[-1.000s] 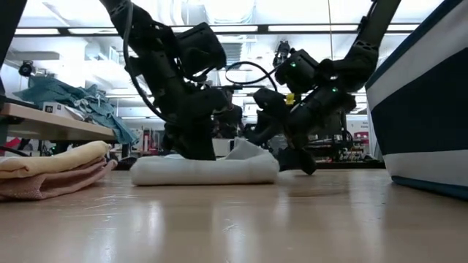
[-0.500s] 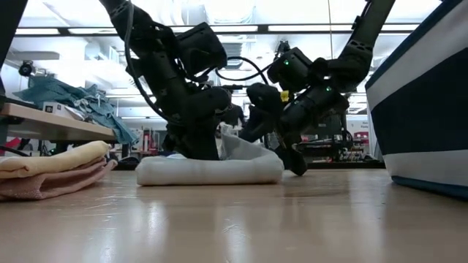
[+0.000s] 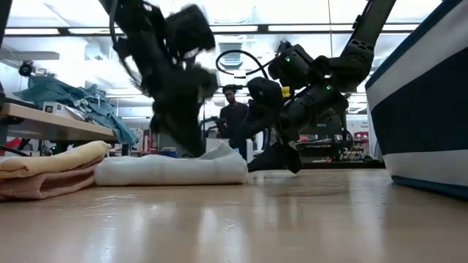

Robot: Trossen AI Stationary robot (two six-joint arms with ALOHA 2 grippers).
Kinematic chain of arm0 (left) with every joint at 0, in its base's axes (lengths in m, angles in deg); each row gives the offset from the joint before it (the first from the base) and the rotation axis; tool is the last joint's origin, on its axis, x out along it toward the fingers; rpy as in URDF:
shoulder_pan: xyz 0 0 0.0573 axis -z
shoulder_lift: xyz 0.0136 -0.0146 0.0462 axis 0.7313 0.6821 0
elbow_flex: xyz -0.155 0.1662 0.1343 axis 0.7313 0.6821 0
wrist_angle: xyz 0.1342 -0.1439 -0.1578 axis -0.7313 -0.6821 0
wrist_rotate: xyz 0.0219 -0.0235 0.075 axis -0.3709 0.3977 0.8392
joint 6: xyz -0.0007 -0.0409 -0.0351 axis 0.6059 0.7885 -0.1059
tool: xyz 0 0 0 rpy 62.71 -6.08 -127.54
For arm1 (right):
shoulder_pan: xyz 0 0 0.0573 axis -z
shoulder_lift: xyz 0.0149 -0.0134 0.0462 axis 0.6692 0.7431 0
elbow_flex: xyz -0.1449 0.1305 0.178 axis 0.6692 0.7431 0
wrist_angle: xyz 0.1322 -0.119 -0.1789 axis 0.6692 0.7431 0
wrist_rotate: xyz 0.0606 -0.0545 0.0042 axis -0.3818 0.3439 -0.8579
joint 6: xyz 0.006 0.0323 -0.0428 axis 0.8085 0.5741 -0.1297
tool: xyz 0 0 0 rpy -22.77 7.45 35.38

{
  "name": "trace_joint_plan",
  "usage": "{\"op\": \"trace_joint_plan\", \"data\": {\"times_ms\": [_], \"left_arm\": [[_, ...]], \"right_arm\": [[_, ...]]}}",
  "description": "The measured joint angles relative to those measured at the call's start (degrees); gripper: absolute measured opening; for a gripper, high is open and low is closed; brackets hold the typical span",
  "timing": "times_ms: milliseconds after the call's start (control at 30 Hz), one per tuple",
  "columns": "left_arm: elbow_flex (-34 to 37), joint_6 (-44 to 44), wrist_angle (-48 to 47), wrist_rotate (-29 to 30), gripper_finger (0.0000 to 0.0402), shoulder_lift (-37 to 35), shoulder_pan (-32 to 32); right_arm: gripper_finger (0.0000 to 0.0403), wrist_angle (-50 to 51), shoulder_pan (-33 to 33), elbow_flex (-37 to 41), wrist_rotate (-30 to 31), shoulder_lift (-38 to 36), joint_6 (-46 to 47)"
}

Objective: Fold towel
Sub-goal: Stack the folded white towel on top of the folded yellow towel

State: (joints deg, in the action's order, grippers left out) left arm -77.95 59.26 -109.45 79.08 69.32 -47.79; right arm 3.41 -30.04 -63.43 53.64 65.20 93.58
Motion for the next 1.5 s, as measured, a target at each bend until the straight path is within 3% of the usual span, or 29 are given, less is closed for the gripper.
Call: {"op": "trace_joint_plan", "data": {"times_ms": [233,667,1067,1300,1500], "left_arm": [[-0.2,-1.0,6.4,2.9,0.0075,-4.3,0.0],[-0.6,-1.7,14.6,4.2,0.0075,6.2,-0.1],[-0.4,-2.3,21.8,4.3,0.0075,7.3,-0.2],[-0.3,-2.3,23.1,4.9,0.0075,7.4,-0.2],[-0.2,-2.9,25.1,4.9,0.0075,7.5,-0.2]], "right_arm": [[0.0310,-2.3,0.0,-0.8,0.2,0.8,-0.2],[0.0309,-7.0,-0.1,-1.3,0.9,3.5,2.4],[0.0302,-7.3,-0.4,-1.9,1.3,3.9,1.2],[0.0239,-7.0,-1.0,-2.1,3.9,4.0,-1.0],[0.0123,-4.3,-1.1,-2.4,5.8,4.0,-4.7]]}}
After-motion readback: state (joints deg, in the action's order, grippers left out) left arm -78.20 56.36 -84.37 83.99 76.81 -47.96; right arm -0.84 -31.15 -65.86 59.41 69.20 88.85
